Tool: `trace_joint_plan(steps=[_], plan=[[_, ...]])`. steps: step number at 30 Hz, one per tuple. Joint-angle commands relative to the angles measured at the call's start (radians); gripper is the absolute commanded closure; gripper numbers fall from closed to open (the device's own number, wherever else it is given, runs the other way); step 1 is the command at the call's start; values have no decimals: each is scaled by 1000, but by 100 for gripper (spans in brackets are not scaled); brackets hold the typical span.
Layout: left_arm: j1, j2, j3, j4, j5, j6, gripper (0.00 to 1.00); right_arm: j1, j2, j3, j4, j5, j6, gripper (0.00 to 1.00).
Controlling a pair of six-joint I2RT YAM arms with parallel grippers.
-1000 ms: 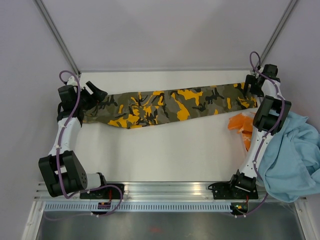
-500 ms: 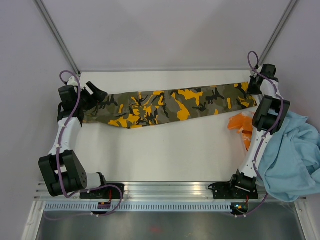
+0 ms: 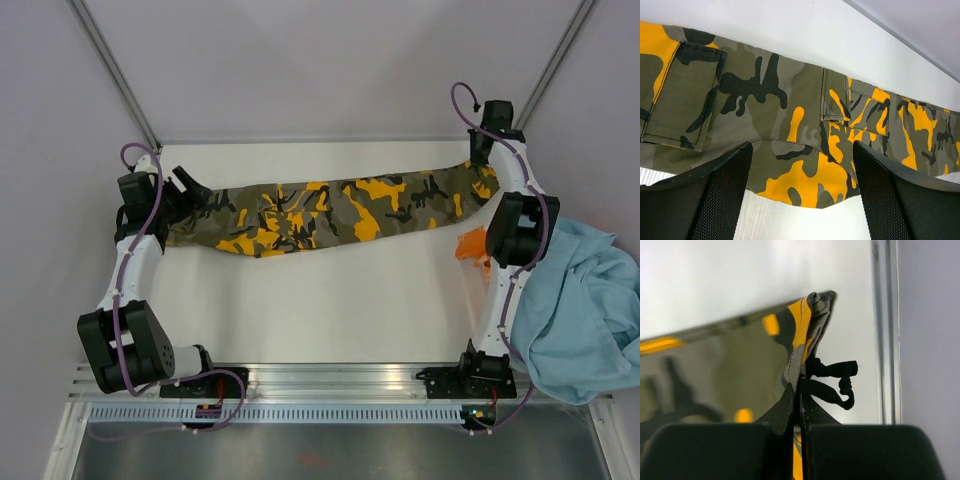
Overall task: Fold and stack the trousers
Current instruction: Fold the trousers
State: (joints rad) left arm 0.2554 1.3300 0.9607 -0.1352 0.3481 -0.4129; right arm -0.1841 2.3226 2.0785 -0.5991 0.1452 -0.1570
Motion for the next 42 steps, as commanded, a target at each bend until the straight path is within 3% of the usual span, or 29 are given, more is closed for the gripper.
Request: trace_joint_plan(steps=[1, 9, 18, 24, 42], plan=[[-4, -43, 12, -18, -38, 49, 14, 89, -137, 46, -11, 86, -30, 100], [-16, -104, 32, -93, -204, 51, 13, 305, -193, 8, -76, 143, -1, 100], [-34, -129, -17, -64, -277, 16, 11, 587, -135, 11, -67, 122, 276, 100], [-39, -124, -50, -46, -307, -6, 10, 637, -121, -34, 24, 54, 483, 100], [-41, -117, -56, -44, -372, -17, 10, 768, -94, 45, 36, -79, 547, 100]])
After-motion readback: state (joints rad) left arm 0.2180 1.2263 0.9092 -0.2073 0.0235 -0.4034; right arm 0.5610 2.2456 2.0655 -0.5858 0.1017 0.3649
